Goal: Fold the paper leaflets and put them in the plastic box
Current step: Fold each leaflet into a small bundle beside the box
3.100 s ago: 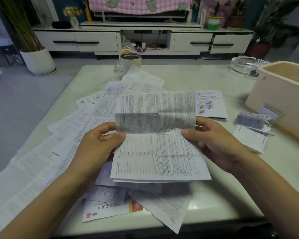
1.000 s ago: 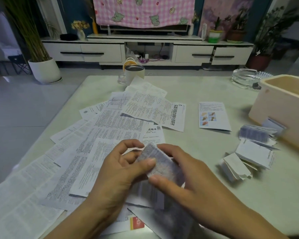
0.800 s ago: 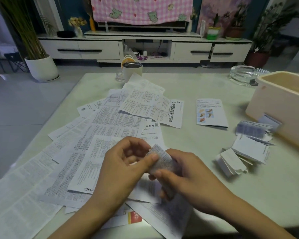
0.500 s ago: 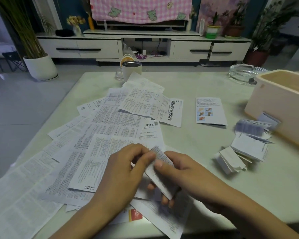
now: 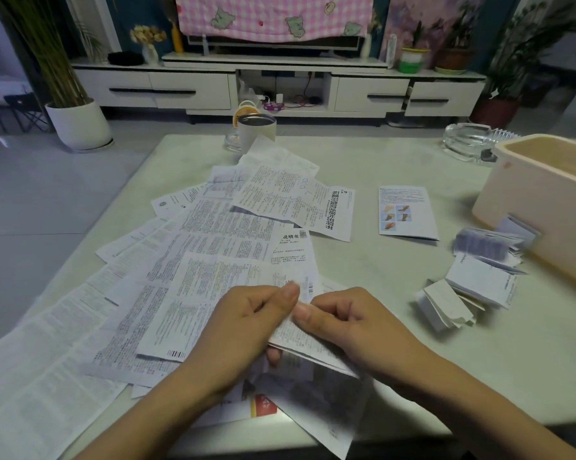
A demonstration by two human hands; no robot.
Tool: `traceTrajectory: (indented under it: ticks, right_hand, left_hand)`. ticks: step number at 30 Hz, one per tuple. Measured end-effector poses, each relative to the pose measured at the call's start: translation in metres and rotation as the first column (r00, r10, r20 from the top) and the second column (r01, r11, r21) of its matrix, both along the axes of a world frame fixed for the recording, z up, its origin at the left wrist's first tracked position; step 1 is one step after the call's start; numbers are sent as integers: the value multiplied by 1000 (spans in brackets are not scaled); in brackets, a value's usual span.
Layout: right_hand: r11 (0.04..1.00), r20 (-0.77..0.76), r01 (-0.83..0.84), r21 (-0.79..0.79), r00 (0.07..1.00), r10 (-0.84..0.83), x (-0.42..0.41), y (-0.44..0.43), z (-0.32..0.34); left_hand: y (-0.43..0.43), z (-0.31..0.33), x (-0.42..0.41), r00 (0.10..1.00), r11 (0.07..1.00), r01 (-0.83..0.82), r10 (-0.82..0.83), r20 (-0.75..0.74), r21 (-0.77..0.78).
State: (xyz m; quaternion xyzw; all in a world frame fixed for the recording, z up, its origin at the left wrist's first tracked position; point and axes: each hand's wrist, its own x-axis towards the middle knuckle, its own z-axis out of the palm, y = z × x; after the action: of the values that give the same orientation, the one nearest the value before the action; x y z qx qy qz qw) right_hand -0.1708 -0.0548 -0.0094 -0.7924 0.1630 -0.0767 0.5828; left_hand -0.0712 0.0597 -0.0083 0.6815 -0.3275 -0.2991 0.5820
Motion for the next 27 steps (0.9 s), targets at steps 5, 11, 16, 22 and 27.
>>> traceTrajectory:
  ticks: [5, 11, 16, 22, 27]
  right_hand:
    - [999, -9, 37, 32, 999, -36, 0, -3, 5]
    - [999, 21, 38, 23, 999, -39, -2, -8, 4]
    - [995, 78, 67, -72, 995, -61, -3, -12, -2]
    - [978, 201, 98, -183, 978, -60, 2, -6, -9]
    - [957, 299, 286, 47, 910, -287, 3, -5, -11]
  left_hand:
    - [-2, 6, 12, 997, 998, -51, 53, 59, -28]
    - [2, 12, 23, 999, 998, -51, 51, 4, -27]
    - [7, 11, 28, 999, 999, -41, 41, 1, -7]
    - [5, 6, 18, 999, 999, 49, -49, 9, 6]
    - [0, 4, 16, 1000, 999, 17, -18, -18, -46]
